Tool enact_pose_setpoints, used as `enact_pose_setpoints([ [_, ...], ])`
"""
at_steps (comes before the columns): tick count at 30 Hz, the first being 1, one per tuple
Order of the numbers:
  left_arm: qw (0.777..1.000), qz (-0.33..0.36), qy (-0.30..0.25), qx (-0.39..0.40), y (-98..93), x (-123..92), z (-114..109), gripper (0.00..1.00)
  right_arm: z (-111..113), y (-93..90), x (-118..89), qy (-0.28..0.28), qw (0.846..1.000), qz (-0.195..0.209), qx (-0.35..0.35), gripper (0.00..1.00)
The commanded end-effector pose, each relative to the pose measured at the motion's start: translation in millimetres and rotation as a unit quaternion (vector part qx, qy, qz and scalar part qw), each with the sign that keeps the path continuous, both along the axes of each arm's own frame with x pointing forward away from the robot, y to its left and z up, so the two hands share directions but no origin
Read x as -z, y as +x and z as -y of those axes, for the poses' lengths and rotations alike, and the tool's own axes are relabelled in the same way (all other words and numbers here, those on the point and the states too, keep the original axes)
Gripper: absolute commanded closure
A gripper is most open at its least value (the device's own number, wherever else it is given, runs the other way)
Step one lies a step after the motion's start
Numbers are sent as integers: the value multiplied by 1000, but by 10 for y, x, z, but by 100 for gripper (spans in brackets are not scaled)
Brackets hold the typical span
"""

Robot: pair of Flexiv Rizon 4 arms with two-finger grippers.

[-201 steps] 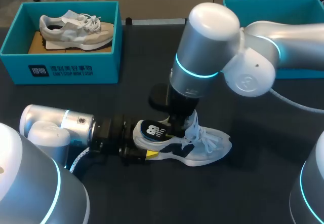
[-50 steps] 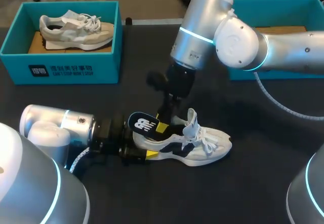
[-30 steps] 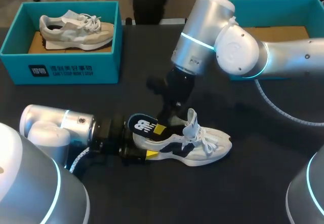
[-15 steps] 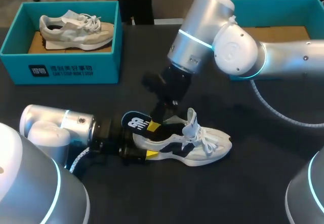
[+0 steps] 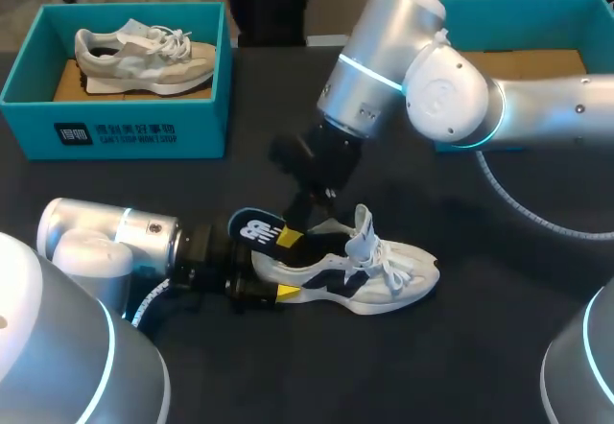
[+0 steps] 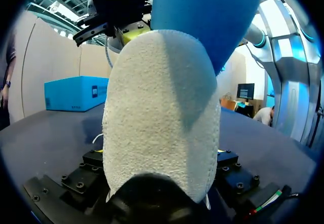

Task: Take the shoe out of the shoebox, open the shoe tongue, remove and reinsert the insole, then place the shoe into the shoebox

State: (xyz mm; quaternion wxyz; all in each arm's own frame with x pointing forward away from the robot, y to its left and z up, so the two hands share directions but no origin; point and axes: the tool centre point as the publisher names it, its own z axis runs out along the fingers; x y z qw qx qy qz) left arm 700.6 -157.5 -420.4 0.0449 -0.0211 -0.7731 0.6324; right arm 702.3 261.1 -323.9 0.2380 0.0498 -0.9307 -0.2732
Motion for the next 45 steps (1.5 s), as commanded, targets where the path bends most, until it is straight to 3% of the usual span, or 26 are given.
enact_pose_setpoints([
  [1, 1000, 0, 0, 0, 22, 65, 2, 100, -82, 48, -305, 2, 1000, 24, -2, 100],
  [6, 1000, 0, 0, 0, 22, 65, 2, 100, -28, 20, -737, 41, 998, 46, 12, 100],
  [11, 1000, 0, 0, 0, 22, 65, 2, 100, 73, 46, -1177, 112, 992, 30, 45, 100],
  [28, 1000, 0, 0, 0, 22, 65, 2, 100, 62, 83, -1202, 102, 993, 28, 49, 100],
  [33, 1000, 0, 0, 0, 22, 65, 2, 100, 254, 194, -1644, 113, 990, 47, 72, 100],
  [36, 1000, 0, 0, 0, 22, 65, 2, 100, 357, 244, -1949, 126, 988, 31, 80, 100],
  [39, 1000, 0, 0, 0, 22, 65, 2, 100, 421, 205, -2208, 125, 989, 33, 75, 100],
  [42, 1000, 0, 0, 0, 22, 65, 2, 100, 535, 114, -2433, 169, 980, 24, 104, 100],
  [45, 1000, 0, 0, 0, 22, 65, 2, 100, 565, 78, -2491, 164, 978, 13, 130, 100],
])
